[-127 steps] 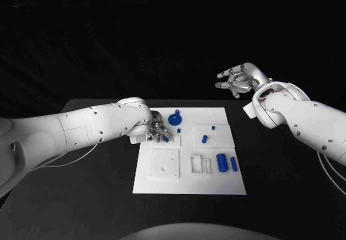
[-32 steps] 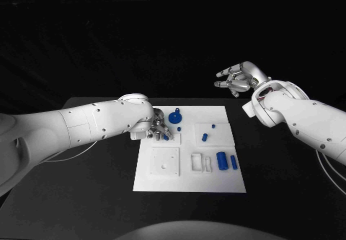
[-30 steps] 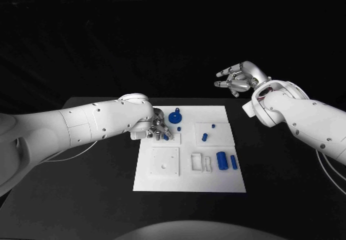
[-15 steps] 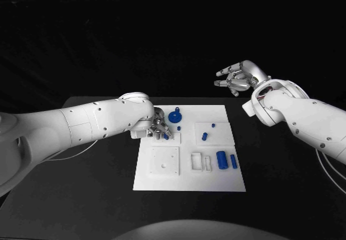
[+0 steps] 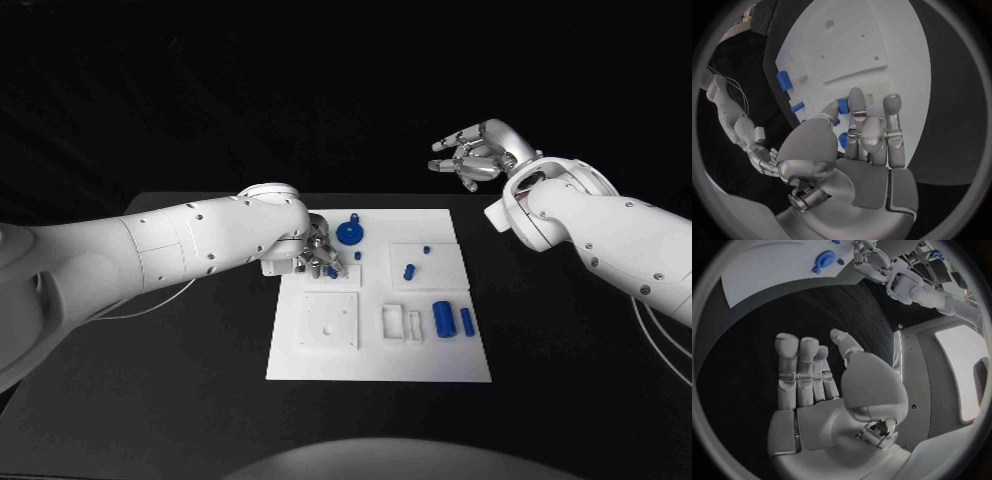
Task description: Assemble the parts on the task board
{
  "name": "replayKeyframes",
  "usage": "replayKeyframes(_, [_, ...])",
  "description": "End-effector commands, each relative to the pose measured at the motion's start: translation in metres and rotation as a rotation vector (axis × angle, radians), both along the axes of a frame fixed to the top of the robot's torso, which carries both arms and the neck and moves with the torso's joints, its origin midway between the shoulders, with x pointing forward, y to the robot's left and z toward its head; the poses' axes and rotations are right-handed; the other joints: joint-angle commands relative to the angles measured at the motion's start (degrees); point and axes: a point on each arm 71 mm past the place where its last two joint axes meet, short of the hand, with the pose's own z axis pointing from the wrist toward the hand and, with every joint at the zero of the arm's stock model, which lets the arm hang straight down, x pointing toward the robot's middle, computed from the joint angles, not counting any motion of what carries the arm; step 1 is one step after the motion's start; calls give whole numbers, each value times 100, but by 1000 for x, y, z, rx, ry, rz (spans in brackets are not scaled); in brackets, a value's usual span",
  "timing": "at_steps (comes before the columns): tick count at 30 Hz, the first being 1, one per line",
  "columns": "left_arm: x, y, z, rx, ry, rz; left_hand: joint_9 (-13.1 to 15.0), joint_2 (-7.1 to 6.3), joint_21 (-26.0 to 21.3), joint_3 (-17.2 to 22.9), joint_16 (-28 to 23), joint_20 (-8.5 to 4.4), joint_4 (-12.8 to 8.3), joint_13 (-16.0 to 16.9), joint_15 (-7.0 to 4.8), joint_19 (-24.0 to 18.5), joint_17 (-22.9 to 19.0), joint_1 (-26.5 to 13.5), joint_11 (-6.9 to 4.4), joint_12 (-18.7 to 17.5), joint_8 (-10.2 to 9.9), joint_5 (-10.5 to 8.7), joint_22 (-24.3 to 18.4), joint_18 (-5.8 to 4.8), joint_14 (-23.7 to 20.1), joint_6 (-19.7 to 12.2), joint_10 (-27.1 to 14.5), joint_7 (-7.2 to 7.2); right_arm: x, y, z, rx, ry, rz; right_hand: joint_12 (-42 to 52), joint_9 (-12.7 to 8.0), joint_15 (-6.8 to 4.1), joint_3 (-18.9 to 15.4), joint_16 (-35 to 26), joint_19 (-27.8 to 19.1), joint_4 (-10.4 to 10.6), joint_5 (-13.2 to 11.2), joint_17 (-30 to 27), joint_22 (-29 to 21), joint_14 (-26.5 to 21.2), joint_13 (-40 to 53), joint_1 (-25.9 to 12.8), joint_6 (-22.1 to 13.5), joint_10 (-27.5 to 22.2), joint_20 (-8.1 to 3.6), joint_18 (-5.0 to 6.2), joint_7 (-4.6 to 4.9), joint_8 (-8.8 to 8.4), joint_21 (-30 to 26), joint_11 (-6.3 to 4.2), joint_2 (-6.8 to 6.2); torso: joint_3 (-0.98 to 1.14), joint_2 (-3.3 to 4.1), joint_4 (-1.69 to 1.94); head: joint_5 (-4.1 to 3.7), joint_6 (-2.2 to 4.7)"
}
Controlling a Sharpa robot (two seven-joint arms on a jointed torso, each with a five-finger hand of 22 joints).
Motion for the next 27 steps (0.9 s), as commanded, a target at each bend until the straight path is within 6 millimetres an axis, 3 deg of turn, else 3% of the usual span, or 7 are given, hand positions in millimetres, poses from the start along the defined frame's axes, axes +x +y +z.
replayKeyframes(1, [-11, -2, -19, 60, 67, -32, -8, 461, -27, 325, 12, -18, -364, -1, 2, 20, 3, 466, -28, -3, 23, 18, 102, -83, -36, -7, 288, -40, 0, 2, 0, -9, 0, 12, 11, -8, -2, 19, -38, 288, 4, 24, 2, -5, 52, 4, -67, 29, 6, -39, 115, -2, -21, 29, -12, 4, -2, 0, 0, 3, 1])
replayKeyframes(21, [-11, -2, -20, 68, 87, -46, -23, 454, -29, 328, 16, -18, -409, -2, 3, 17, 12, 474, -30, -8, 22, 32, 101, -83, -35, -4, 288, -40, 0, 2, 0, -9, 0, 11, 11, -8, -2, 19, -38, 288, 4, 24, 2, -5, 52, 4, -67, 29, 6, -39, 115, -2, -21, 29, -12, 4, 0, 1, 2, -10, -15])
replayKeyframes(27, [-12, 0, -20, 55, 98, -37, -29, 478, -30, 306, 12, -14, -404, -2, 5, 13, 10, 451, -29, -10, 22, -75, 100, -84, -38, -10, 287, -38, 0, 1, 0, -9, 0, 10, 11, -8, -2, 19, -38, 288, 4, 24, 2, -5, 52, 4, -67, 29, 6, -39, 115, -2, -21, 29, -12, 4, -4, -1, 5, -11, -18])
